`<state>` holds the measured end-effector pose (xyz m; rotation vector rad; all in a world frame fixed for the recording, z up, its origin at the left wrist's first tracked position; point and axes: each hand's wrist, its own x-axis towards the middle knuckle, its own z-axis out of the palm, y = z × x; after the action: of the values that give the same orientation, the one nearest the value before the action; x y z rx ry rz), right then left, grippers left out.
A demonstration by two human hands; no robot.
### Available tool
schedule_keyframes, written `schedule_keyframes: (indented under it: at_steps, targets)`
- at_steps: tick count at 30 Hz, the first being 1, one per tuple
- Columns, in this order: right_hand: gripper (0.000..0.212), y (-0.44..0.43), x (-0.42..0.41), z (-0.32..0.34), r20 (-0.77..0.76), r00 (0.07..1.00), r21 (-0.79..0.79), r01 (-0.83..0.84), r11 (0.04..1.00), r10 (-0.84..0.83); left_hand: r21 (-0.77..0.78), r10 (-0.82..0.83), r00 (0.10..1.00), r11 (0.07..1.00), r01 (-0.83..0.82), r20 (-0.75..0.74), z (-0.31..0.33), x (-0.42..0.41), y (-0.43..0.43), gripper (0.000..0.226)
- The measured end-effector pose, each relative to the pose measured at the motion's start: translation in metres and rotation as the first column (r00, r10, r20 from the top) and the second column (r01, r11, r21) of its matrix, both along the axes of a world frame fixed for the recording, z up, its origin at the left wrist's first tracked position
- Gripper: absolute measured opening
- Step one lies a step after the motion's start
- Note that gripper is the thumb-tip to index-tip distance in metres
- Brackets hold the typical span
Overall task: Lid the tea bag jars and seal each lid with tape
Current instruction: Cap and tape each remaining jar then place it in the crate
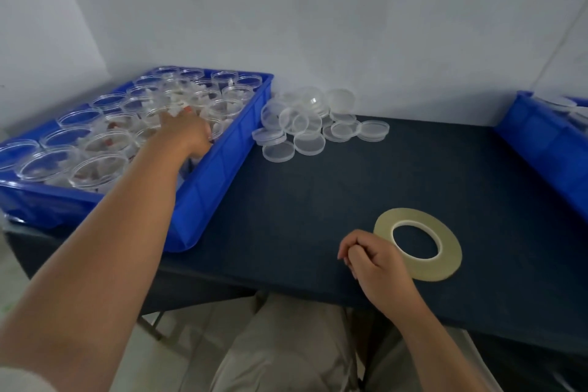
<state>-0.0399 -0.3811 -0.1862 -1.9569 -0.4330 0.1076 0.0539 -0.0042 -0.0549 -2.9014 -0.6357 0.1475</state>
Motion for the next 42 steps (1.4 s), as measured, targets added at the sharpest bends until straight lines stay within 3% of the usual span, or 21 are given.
schedule_keyframes:
  at_steps: [6, 12, 16, 19, 22, 25, 28, 31, 32, 34, 36, 38, 42]
  targets:
    - [0.042, 0.001, -0.001, 0.003, 0.009, 1.000, -0.012, 0.020, 1.000, -0.020, -0.205, 0.001, 0.996, 0.979, 0.017, 0.086, 0.003, -0.014, -0.002, 0.026]
    - [0.044, 0.001, -0.001, 0.001, 0.018, 0.999, -0.002, 0.030, 1.000, -0.030, -0.290, -0.045, 0.981, 0.952, 0.099, 0.186, -0.002, -0.029, 0.010, 0.007]
    - [0.044, 0.001, 0.001, 0.000, 0.010, 0.999, -0.011, 0.035, 0.999, -0.034, -0.248, -0.033, 0.967, 0.964, 0.098, 0.254, -0.001, -0.035, 0.011, 0.009]
    - [0.045, 0.001, 0.000, -0.001, 0.021, 0.999, -0.011, 0.026, 1.000, -0.026, -0.096, -0.011, 0.951, 0.994, 0.043, 0.308, 0.009, -0.040, 0.007, 0.022]
    - [0.045, 0.000, 0.000, -0.002, 0.026, 0.999, -0.012, 0.027, 1.000, -0.026, -0.102, -0.085, 0.876, 0.983, 0.151, 0.475, 0.026, -0.045, -0.003, 0.021]
    - [0.045, 0.000, 0.000, -0.003, 0.024, 0.999, -0.031, 0.025, 0.999, -0.025, -0.073, -0.176, 0.726, 0.952, 0.297, 0.665, 0.052, -0.055, -0.018, 0.022]
    - [0.044, 0.000, 0.001, -0.003, 0.029, 0.999, -0.028, 0.039, 0.999, -0.038, -0.019, -0.298, 0.609, 0.889, 0.458, 0.735, 0.078, -0.067, -0.040, 0.018]
    - [0.020, 0.004, 0.001, -0.003, 0.010, 0.998, 0.036, 0.062, 0.997, -0.062, -0.082, -0.411, 0.635, 0.796, 0.600, 0.654, 0.084, -0.077, -0.074, 0.009]
    - [0.027, 0.005, 0.000, -0.003, 0.013, 0.998, 0.046, 0.064, 0.997, -0.065, -0.113, -0.465, 0.648, 0.755, 0.646, 0.603, 0.080, -0.081, -0.087, 0.009]
    - [0.084, 0.004, -0.001, -0.004, 0.026, 0.997, 0.066, 0.067, 0.996, -0.069, -0.201, -0.575, 0.646, 0.649, 0.734, 0.502, 0.061, -0.086, -0.115, 0.009]
    - [0.111, 0.004, -0.002, -0.003, 0.034, 0.998, 0.129, 0.043, 0.991, -0.048, -0.305, -0.661, 0.614, 0.534, 0.789, 0.431, 0.032, -0.088, -0.139, 0.011]
    - [0.105, 0.002, -0.001, -0.002, 0.063, 0.997, 0.213, 0.031, 0.977, -0.046, -0.403, -0.691, 0.584, 0.433, 0.807, 0.427, 0.003, -0.087, -0.158, 0.009]
    - [0.075, 0.003, 0.000, -0.002, 0.069, 0.975, 0.261, 0.186, 0.947, -0.211, -0.406, -0.637, 0.472, 0.260, 0.876, 0.609, -0.036, -0.079, -0.172, 0.012]
